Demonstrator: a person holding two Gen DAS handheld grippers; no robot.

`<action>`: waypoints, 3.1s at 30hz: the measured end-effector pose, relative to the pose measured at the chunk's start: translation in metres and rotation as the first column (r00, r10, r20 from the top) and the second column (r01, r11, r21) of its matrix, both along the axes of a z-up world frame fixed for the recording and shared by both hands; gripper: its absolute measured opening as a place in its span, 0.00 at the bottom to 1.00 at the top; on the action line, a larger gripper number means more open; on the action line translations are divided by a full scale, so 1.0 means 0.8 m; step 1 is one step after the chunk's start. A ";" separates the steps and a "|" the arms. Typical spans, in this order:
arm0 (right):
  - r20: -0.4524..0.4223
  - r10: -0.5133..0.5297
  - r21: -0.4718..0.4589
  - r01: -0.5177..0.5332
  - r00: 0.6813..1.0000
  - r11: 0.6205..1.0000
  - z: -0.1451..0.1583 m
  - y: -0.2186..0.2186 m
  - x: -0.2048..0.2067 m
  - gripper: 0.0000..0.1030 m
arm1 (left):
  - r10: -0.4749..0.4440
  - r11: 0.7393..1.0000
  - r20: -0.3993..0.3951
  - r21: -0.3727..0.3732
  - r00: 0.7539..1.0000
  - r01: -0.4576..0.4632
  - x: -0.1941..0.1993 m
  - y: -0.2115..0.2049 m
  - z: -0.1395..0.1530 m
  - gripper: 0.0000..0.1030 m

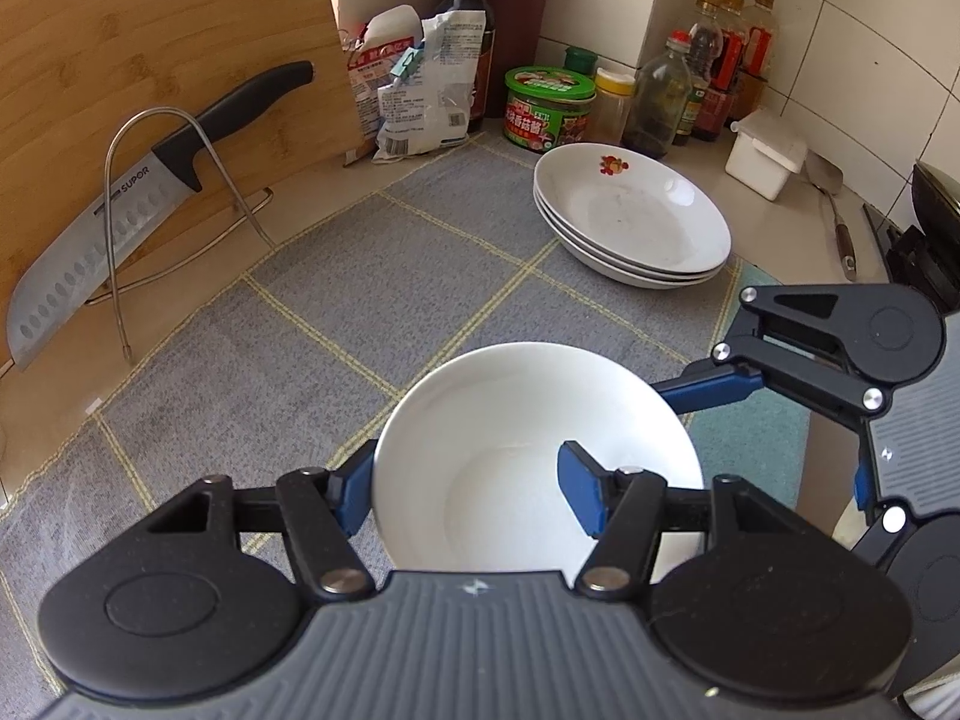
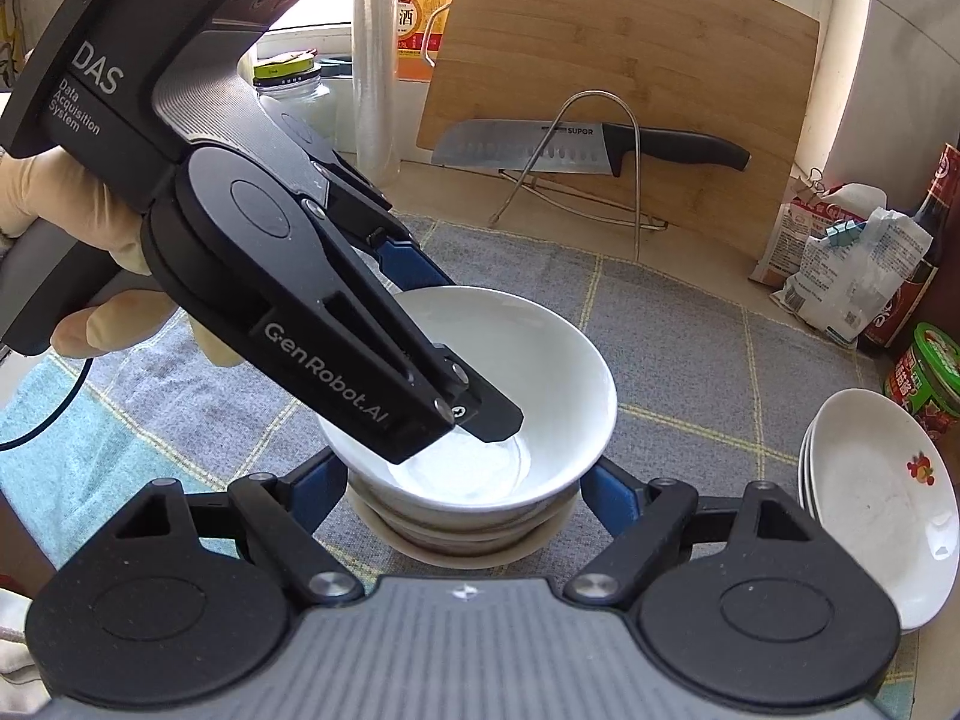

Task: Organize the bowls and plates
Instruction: 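Open the left gripper to release the white bowl onto the stack, then move the left and right grippers to opposite rims of the bowl stack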

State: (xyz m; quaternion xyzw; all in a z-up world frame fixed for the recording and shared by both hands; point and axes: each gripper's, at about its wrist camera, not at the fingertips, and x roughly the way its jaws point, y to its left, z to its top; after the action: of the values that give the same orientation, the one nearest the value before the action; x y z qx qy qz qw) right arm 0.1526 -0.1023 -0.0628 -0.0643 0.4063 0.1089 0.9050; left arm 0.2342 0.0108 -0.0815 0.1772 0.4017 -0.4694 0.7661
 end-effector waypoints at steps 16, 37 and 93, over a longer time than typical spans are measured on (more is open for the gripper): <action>0.002 -0.005 -0.001 0.005 1.000 1.000 -0.003 0.001 -0.002 0.88 | 0.008 1.000 -0.005 -0.014 1.000 -0.008 0.002 0.002 -0.003 0.63; -0.010 -0.028 0.012 0.028 1.000 1.000 -0.014 -0.027 -0.024 1.00 | 0.130 0.979 0.100 -0.168 0.986 -0.112 -0.033 0.070 0.023 0.93; -0.112 0.243 -0.004 -0.245 0.963 0.969 -0.090 -0.062 0.027 1.00 | -0.005 0.998 0.161 -0.067 0.987 0.016 -0.060 0.045 -0.110 1.00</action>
State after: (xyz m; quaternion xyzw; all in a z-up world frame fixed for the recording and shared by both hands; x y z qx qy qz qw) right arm 0.1738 -0.1515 -0.1346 -0.1156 0.4457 0.2195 0.8601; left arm 0.1863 0.0468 -0.1692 0.1904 0.3212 -0.4712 0.7991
